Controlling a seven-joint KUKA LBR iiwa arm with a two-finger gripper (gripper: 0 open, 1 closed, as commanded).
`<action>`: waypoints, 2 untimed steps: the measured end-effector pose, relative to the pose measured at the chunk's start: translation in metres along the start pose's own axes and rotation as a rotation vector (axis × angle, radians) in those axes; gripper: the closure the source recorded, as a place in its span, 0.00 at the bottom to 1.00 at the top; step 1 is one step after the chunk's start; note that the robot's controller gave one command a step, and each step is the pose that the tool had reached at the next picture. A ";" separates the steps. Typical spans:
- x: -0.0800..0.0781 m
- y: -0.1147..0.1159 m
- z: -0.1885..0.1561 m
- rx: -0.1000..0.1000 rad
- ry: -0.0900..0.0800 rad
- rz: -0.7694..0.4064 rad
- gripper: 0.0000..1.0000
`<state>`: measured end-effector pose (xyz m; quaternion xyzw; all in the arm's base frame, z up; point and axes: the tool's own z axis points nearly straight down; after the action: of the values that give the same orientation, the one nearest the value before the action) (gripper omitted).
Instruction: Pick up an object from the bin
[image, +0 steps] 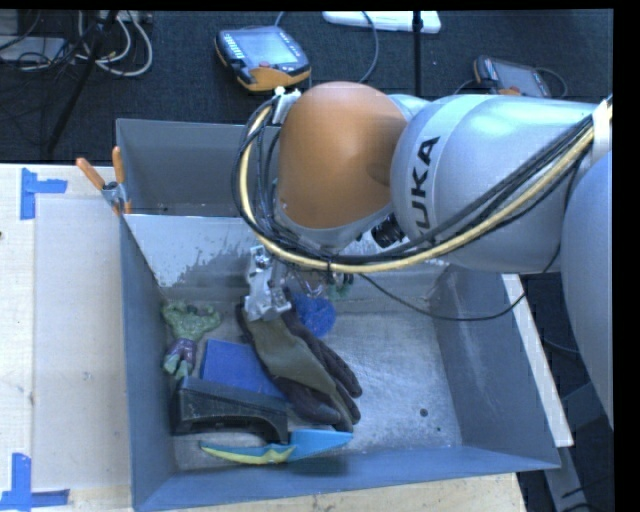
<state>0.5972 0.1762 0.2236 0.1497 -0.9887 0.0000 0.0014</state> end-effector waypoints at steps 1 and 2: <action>0.006 0.016 0.050 0.000 -0.001 0.472 0.00; 0.006 0.017 0.050 0.000 -0.001 0.472 0.00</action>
Offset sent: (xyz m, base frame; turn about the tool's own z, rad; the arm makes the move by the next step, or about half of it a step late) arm 0.0000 0.0000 0.0000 0.0000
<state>0.5859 0.1904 0.1734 -0.0855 -0.9963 0.0001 0.0006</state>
